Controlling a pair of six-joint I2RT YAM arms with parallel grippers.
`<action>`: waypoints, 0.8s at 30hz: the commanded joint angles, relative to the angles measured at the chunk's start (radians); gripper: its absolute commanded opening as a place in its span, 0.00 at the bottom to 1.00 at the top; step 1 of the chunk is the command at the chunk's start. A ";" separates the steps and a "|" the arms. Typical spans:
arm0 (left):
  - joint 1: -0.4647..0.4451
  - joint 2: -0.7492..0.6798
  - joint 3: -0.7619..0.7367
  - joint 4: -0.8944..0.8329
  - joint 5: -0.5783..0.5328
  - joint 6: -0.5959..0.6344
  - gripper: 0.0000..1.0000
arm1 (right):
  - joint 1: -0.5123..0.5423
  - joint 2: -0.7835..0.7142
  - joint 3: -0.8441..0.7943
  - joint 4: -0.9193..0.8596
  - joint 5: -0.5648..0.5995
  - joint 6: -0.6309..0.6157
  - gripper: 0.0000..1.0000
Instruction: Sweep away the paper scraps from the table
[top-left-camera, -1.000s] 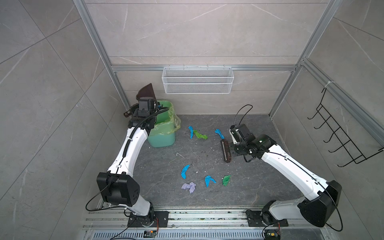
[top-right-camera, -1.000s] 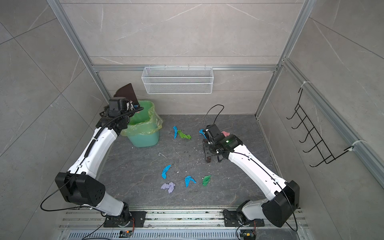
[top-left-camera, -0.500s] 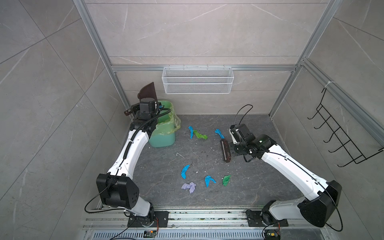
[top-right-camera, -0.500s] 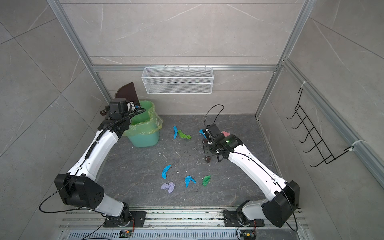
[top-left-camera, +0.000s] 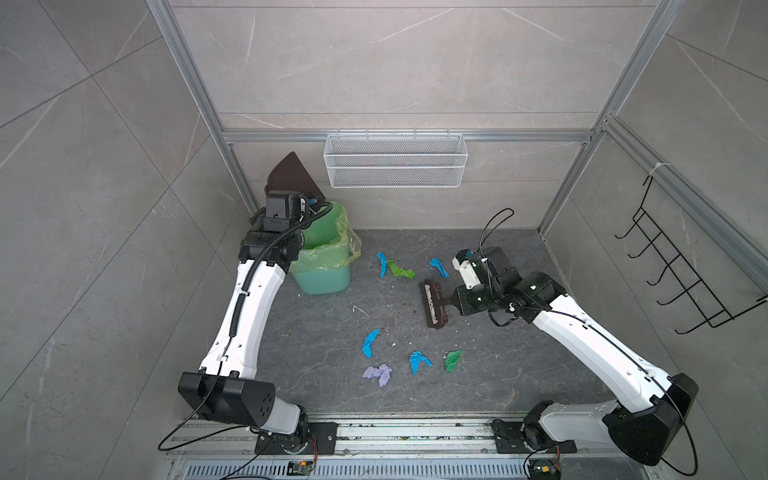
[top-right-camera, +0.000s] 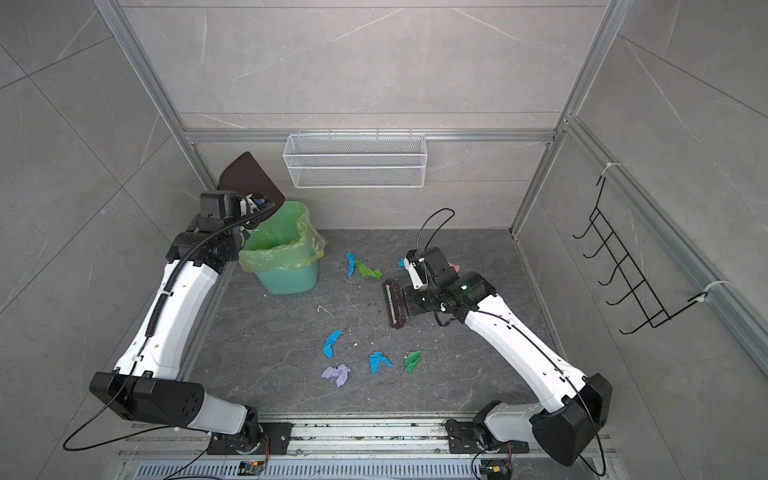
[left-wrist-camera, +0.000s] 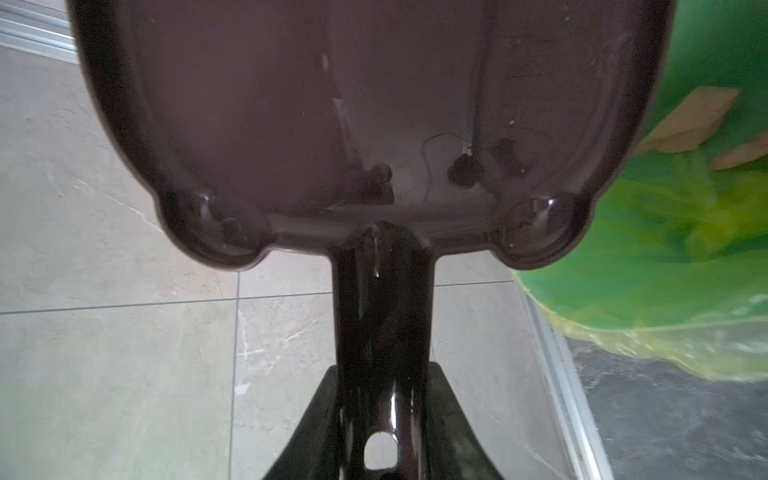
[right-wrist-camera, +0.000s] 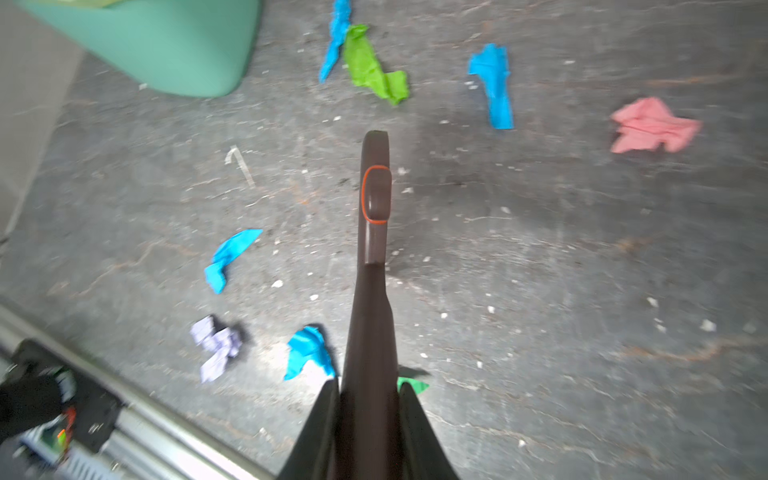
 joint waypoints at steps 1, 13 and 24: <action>-0.006 -0.049 0.066 -0.141 0.136 -0.188 0.00 | -0.002 -0.004 0.005 0.035 -0.185 -0.046 0.00; -0.006 -0.121 0.073 -0.357 0.594 -0.371 0.00 | 0.004 0.012 -0.014 0.104 -0.455 -0.038 0.00; -0.006 -0.179 0.000 -0.388 0.799 -0.433 0.00 | 0.071 0.124 -0.099 0.257 -0.663 0.086 0.00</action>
